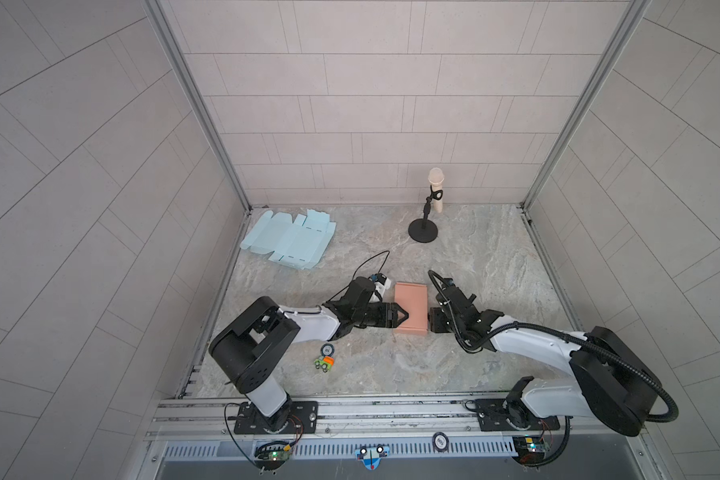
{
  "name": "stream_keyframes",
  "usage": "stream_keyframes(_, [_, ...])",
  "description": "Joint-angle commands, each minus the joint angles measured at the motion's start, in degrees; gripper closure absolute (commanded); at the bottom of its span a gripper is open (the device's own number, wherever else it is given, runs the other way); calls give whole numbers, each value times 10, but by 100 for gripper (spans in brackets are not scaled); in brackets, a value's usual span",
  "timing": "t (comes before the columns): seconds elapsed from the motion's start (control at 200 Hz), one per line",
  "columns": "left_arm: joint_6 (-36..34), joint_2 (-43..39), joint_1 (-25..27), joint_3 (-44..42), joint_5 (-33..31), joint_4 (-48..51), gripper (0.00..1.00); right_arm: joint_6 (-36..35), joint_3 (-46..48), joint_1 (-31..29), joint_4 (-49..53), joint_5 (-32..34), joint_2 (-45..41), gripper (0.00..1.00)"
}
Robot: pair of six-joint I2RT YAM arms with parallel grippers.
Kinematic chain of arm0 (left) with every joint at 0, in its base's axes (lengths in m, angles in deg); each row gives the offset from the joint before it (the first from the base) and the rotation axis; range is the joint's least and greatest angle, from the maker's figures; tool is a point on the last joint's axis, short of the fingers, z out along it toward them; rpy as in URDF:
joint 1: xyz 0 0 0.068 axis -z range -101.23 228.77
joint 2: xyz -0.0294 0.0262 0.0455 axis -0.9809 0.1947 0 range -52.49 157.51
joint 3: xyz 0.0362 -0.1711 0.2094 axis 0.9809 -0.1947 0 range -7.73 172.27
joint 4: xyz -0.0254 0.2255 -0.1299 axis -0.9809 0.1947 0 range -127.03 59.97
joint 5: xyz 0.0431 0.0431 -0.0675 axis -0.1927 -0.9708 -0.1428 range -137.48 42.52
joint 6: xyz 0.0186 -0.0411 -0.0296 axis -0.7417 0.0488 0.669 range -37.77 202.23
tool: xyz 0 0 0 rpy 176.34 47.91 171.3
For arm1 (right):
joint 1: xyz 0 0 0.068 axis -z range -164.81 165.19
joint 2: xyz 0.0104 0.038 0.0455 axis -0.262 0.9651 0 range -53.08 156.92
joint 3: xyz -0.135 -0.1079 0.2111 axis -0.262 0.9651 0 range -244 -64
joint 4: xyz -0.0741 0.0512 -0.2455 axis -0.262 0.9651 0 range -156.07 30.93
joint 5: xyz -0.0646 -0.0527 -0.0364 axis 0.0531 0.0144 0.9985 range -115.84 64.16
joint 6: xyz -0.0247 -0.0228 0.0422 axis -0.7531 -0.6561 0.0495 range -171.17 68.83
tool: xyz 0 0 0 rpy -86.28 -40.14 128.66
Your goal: Fold the paper box
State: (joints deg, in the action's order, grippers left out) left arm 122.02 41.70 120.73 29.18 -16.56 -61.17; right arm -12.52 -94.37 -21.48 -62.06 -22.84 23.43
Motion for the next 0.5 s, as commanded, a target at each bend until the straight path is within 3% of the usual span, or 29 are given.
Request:
stream_keyframes(0.0, [13, 9, 17, -1, 2, -30, 31, 17, 0, -18, -2, 10, 6, 46])
stream_keyframes(0.245, [29, 0, 25, -16, -1, -50, 32, 28, 6, -30, -12, 10, -5, 46])
stream_keyframes(0.496, [11, -35, -7, -50, -1, -28, 31, 44, 59, -29, 6, 27, -52, 46])
